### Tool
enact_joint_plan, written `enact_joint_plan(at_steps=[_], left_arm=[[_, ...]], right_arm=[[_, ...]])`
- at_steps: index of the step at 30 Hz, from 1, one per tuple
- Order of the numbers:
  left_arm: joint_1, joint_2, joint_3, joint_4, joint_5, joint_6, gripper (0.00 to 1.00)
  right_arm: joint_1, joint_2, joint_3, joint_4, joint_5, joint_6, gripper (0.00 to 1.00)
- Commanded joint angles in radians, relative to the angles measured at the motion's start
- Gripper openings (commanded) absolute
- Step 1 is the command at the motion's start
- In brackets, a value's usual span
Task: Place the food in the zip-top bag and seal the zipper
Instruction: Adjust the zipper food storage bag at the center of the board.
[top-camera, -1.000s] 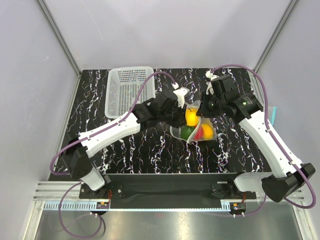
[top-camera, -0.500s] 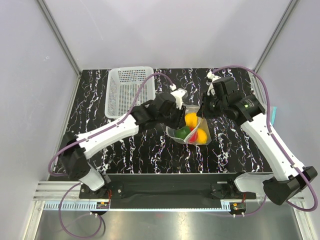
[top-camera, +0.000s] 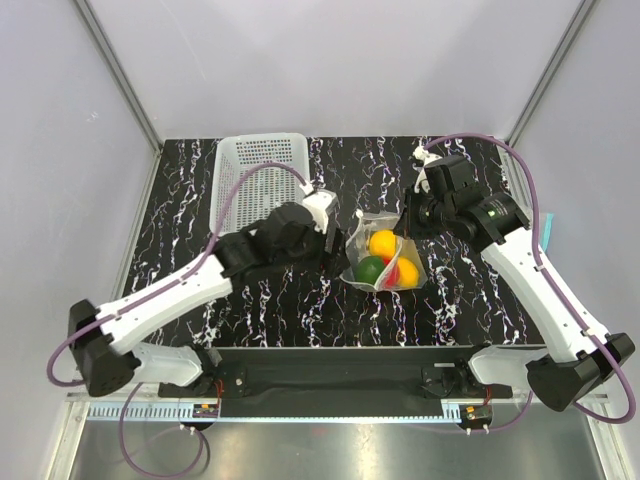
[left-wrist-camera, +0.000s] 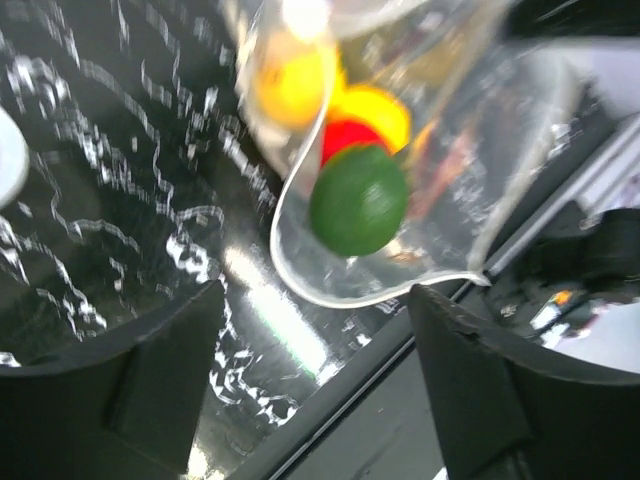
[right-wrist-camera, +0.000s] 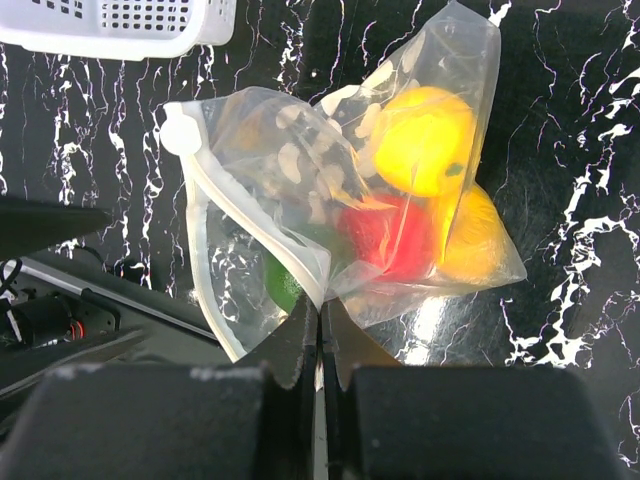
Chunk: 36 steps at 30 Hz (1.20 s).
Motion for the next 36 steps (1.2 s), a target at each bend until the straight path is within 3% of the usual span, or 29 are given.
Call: enact_joint_plan(at_steps=[1, 5, 6, 9, 15, 16, 23, 30, 33, 36], left_arm=[[0.003, 0.060, -0.043, 0.055, 0.000, -0.027, 0.82], [0.004, 0.100, -0.052, 0.104, -0.003, -0.039, 0.82], [0.006, 0.124, -0.046, 0.103, -0.026, -0.041, 0.78], [0.012, 0.164, -0.043, 0.094, -0.040, -0.048, 0.58], [0.027, 0.154, -0.072, 0.173, 0.006, -0.076, 0.03], [0.027, 0.149, -0.063, 0.169, 0.007, -0.073, 0.00], [0.050, 0.065, 0.091, 0.014, 0.030, -0.035, 0.00], [0.052, 0.057, 0.236, -0.012, 0.185, -0.051, 0.00], [0.053, 0.068, 0.220, -0.017, 0.182, -0.044, 0.00], [0.075, 0.040, 0.090, 0.040, 0.184, -0.058, 0.00]], right_arm=[[0.004, -0.018, 0.008, 0.054, -0.006, 0.004, 0.00], [0.007, -0.018, 0.005, 0.057, -0.007, 0.005, 0.00], [0.005, -0.019, 0.005, 0.058, -0.009, 0.007, 0.00], [0.005, -0.021, 0.002, 0.060, -0.017, 0.011, 0.00], [0.005, -0.030, -0.027, 0.069, -0.032, 0.014, 0.00], [0.005, -0.032, -0.044, 0.077, -0.047, 0.014, 0.00], [0.005, 0.002, -0.091, 0.149, -0.138, 0.033, 0.00], [0.005, 0.039, -0.098, 0.213, -0.192, 0.071, 0.00], [0.007, 0.015, -0.047, 0.138, -0.128, 0.048, 0.00], [0.005, 0.002, 0.042, 0.075, -0.069, 0.025, 0.00]])
